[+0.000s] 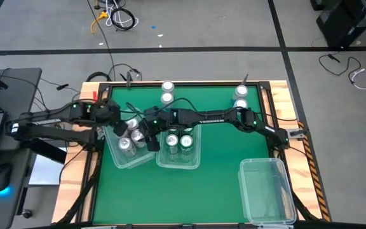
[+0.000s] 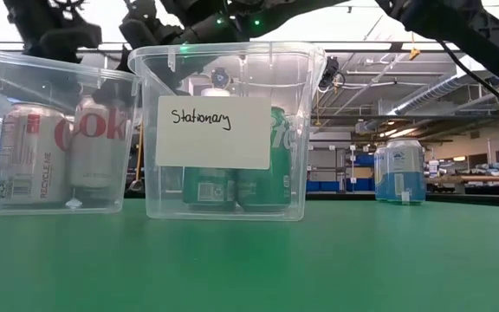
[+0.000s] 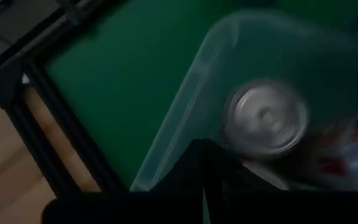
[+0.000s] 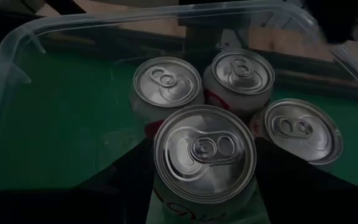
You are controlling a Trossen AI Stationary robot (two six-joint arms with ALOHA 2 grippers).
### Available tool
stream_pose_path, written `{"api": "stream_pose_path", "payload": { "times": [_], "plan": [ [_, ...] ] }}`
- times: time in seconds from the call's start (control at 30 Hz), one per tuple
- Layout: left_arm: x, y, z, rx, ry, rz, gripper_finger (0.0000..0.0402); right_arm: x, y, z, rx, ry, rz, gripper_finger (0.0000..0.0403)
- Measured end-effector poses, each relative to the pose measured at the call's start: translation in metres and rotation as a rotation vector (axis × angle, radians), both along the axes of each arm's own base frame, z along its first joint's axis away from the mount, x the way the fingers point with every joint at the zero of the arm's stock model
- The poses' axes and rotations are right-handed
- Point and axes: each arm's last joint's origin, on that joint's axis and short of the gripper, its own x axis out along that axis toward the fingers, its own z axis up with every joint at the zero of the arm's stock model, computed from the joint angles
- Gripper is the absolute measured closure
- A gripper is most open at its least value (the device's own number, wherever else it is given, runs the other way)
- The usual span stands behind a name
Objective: Sort soda cans
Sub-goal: Put the silver soda can into the bottom left bin
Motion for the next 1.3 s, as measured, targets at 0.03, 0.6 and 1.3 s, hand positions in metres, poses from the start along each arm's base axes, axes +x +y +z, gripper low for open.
{"api": "stream_pose_path", "payload": {
  "times": [0.03,0.6,1.3],
  "plan": [
    [0.000,0.000,0.005,0.006,-0.018,-0.003,0.0401,0.000,0.000,0.000,0.000,-0.003,0.000,0.0174],
    [0.006,0.000,0.004,0.005,-0.055,-0.033,0.0401,-0.001,-0.003,-0.002,-0.012,0.023,-0.017,0.0144],
    [0.010,0.000,0.004,0.000,-0.081,-0.093,0.0401,-0.009,-0.001,0.011,0.055,0.120,-0.091,0.0121]
  ]
}}
